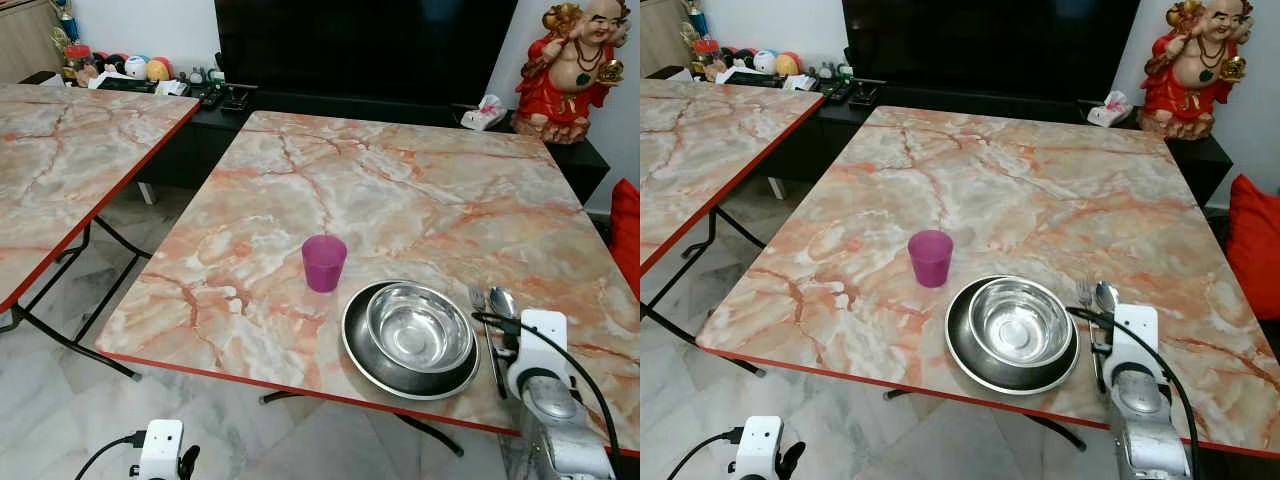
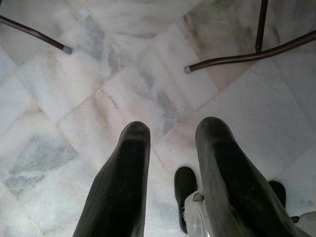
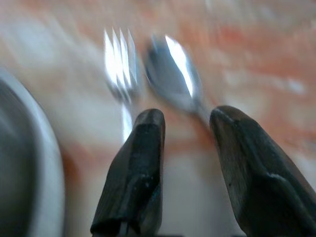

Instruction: Setting the table

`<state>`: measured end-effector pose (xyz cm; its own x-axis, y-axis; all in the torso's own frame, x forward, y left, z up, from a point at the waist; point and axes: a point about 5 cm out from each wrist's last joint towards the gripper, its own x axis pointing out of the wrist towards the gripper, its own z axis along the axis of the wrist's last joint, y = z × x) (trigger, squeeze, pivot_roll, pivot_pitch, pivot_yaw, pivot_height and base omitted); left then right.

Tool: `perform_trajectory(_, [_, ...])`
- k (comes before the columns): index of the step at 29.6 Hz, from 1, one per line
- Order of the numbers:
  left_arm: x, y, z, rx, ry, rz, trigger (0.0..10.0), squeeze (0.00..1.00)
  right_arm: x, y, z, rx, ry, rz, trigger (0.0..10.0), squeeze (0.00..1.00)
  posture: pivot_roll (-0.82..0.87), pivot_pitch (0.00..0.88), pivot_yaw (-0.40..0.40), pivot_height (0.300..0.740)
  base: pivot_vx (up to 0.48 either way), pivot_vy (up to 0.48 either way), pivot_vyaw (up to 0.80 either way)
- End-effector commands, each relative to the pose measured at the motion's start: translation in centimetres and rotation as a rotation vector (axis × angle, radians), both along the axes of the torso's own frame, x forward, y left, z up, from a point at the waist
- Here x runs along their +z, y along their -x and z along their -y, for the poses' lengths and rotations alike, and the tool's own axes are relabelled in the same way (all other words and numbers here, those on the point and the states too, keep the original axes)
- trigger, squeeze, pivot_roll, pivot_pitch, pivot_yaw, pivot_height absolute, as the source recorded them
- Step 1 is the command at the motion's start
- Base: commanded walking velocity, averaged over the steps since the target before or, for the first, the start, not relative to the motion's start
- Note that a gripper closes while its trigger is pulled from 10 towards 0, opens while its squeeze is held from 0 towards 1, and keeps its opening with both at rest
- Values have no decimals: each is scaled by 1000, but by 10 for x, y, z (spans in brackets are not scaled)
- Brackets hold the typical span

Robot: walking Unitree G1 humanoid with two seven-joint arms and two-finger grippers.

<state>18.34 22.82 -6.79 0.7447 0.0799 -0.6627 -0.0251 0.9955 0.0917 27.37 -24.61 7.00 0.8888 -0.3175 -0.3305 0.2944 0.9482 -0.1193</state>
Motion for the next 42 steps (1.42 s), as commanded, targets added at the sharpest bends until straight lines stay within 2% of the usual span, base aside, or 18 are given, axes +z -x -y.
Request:
perform_trajectory(1, [-3,5,-3,8,2,-31,10000,0,25,-8,7,-14,-2,125,10000,0,107,0,-43,740,0,0,0])
perform_trajectory(4, [-3,4,-2,6,3,-29,10000,0,39,-10,17,-27,34,185,10000,0,107,0,-43,740,0,0,0])
perform_trajectory(7, [-3,5,-2,6,4,-28,10000,0,43,-9,26,-34,63,193,10000,0,101,0,-41,740,0,0,0])
perform_trajectory(9, [-3,5,-2,5,5,-28,10000,0,44,-5,41,-51,133,165,10000,0,101,0,-41,740,0,0,0])
perform_trajectory(10, [-3,5,-1,5,5,-29,10000,0,45,0,56,-68,212,129,10000,0,97,0,-40,740,0,0,0])
perform_trajectory(11, [-3,5,-1,5,5,-29,10000,0,45,0,56,-68,212,129,10000,0,97,0,-40,740,0,0,0])
perform_trajectory(12, [-3,5,-1,4,5,-29,10000,0,46,3,67,-78,251,103,10000,0,97,0,-40,740,0,0,0])
perform_trajectory(13, [-3,5,-1,4,4,-31,10000,0,46,10,84,-89,306,44,10000,0,93,0,-39,740,0,0,0])
perform_trajectory(14, [-3,5,-1,4,4,-31,10000,0,46,10,84,-89,306,44,10000,0,93,0,-39,740,0,0,0])
perform_trajectory(15, [-3,5,-1,4,4,-31,10000,0,47,15,95,-95,325,17,10000,0,90,0,-39,740,0,0,0])
perform_trajectory(18, [-3,5,-1,3,5,-32,10000,0,46,20,107,-73,325,-8,10000,0,88,0,-36,740,0,0,0])
perform_trajectory(22, [-3,5,-1,-2,9,-30,10000,0,44,23,106,27,259,19,10000,0,82,0,-34,740,0,0,0])
perform_trajectory(26, [-3,5,0,-3,10,-27,10000,0,43,25,106,58,208,35,10000,0,79,0,-33,740,0,0,0])
perform_trajectory(29, [-3,5,1,-7,12,-26,10000,0,29,31,102,110,164,4,10000,0,77,0,-33,740,0,0,0])
perform_trajectory(35, [-3,5,2,-12,14,-25,10000,0,12,35,92,152,142,-53,10000,0,82,0,-33,740,0,0,0])
perform_trajectory(38, [-3,5,0,-12,11,-23,10000,0,-2,41,86,215,99,-113,10000,0,80,0,-34,740,0,0,0])
perform_trajectory(42, [-3,6,-1,-10,9,-23,10000,0,-13,46,86,216,73,-141,10000,0,83,0,-32,740,0,0,0])
